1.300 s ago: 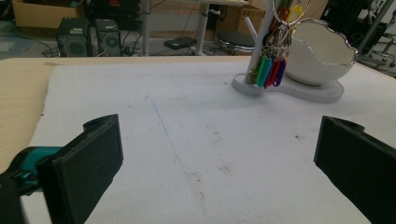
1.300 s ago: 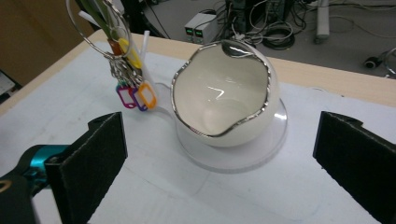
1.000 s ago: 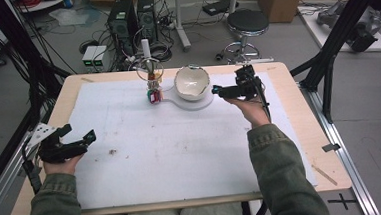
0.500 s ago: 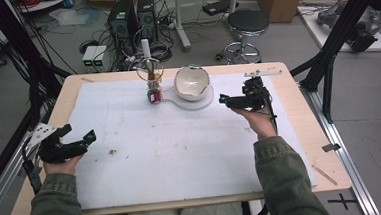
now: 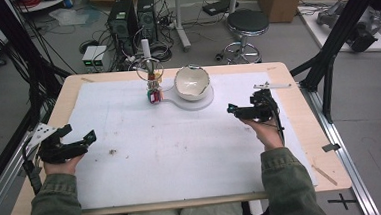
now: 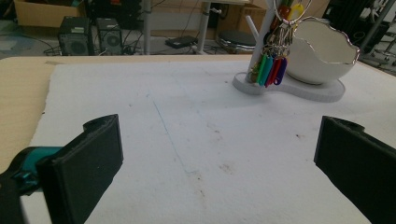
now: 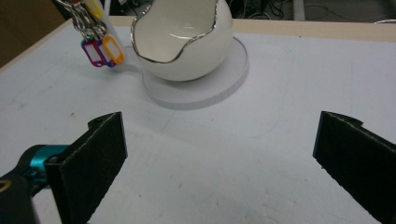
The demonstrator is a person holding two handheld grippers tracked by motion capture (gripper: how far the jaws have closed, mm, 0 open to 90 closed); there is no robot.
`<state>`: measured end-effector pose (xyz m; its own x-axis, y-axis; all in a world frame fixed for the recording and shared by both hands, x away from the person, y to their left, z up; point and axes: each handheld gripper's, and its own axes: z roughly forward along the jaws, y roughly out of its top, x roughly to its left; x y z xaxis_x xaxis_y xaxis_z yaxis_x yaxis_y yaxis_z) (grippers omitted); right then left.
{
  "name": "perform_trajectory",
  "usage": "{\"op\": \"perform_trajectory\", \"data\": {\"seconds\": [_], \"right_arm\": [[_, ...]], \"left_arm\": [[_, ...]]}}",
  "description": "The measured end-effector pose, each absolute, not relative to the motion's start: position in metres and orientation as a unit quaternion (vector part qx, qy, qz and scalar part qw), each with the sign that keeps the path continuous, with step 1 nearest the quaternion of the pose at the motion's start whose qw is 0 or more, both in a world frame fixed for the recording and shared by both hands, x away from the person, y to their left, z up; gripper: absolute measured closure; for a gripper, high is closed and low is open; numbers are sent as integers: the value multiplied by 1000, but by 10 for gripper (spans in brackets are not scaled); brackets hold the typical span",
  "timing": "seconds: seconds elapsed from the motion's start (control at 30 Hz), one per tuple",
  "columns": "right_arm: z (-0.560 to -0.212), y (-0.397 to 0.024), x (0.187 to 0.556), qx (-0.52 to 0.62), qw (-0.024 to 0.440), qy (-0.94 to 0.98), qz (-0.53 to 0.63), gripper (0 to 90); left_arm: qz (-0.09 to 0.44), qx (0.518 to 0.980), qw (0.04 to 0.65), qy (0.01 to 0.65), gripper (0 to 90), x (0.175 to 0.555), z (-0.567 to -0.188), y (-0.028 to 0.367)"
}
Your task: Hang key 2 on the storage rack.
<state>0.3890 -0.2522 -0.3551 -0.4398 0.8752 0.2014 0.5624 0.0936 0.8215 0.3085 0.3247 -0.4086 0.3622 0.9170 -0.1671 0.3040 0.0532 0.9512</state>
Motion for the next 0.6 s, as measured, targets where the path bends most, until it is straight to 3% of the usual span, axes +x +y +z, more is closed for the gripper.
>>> {"op": "perform_trajectory", "data": {"seconds": [0.6], "right_arm": [[-385, -280, 360, 516, 198, 687, 472, 20]], "left_arm": [[285, 623, 536, 492, 17, 308, -409, 326]]}}
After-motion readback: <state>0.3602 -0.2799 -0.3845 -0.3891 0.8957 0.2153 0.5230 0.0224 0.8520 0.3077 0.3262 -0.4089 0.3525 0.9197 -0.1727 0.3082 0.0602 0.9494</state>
